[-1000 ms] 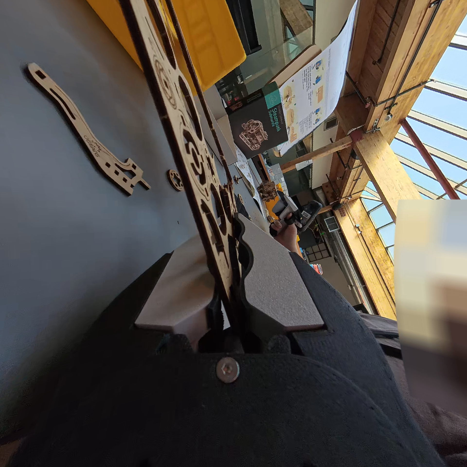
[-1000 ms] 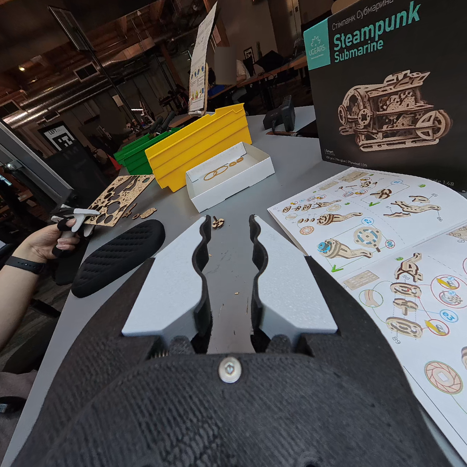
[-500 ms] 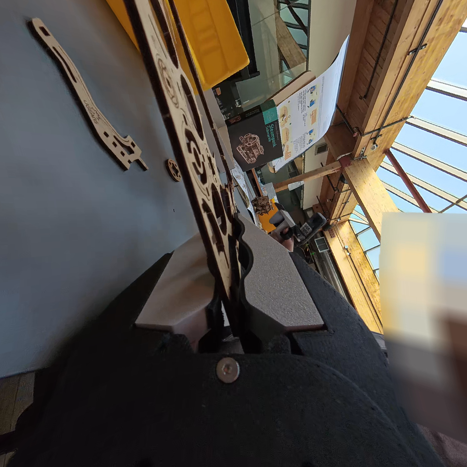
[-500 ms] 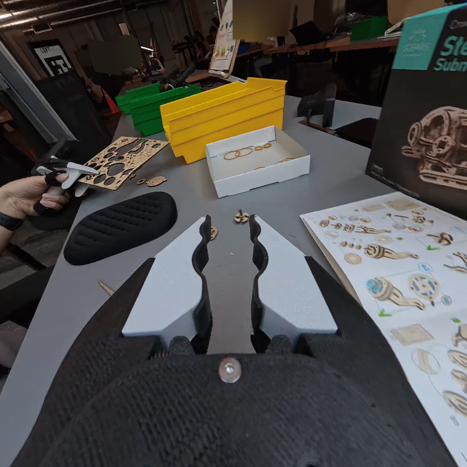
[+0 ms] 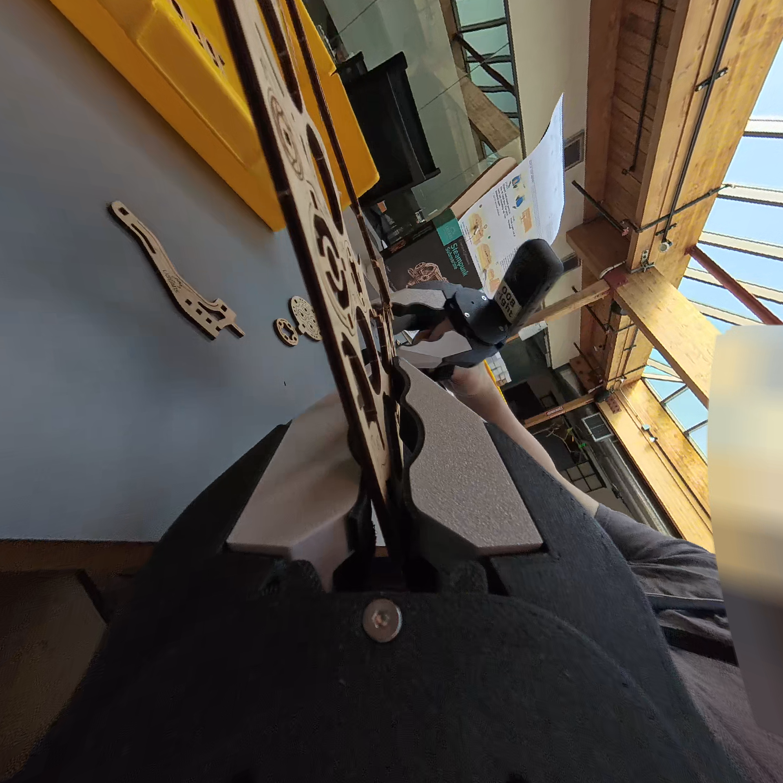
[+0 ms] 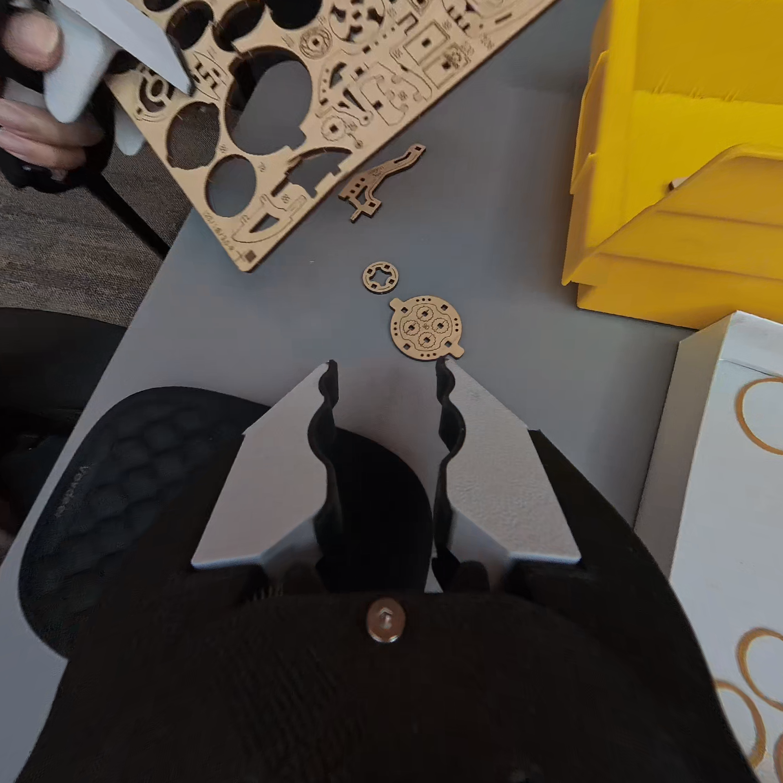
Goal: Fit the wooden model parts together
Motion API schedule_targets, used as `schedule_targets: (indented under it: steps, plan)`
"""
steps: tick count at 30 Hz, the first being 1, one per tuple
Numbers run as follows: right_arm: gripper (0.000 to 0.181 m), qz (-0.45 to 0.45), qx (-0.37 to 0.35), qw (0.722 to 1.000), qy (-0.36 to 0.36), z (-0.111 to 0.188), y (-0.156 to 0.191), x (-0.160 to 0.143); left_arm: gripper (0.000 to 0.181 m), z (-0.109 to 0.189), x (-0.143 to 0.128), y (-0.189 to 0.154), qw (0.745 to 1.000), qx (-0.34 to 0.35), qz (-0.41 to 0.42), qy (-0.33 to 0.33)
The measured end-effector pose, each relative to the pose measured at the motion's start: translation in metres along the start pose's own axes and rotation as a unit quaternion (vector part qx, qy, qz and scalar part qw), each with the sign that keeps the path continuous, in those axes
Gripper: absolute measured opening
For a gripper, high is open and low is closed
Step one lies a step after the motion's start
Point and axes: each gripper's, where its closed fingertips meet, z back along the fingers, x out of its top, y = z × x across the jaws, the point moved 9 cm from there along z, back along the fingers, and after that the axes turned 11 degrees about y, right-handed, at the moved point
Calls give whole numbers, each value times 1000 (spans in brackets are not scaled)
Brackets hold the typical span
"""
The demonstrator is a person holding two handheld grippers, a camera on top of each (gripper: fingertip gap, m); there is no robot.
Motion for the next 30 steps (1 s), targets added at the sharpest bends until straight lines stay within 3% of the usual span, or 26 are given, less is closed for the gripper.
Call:
schedule_targets:
  steps: [4, 12, 30]
  plan:
    - [52, -17, 34, 999, 23, -27, -13, 6, 1, 5, 0, -5, 1000, -1, -19, 1]
    - [32, -44, 25, 997, 50, -39, -27, 16, 1, 19, 3, -1, 1000, -6, -14, -24]
    - [29, 2, 15, 998, 63, -74, 1, 58, 1, 10, 17, 6, 998, 27, -10, -59]
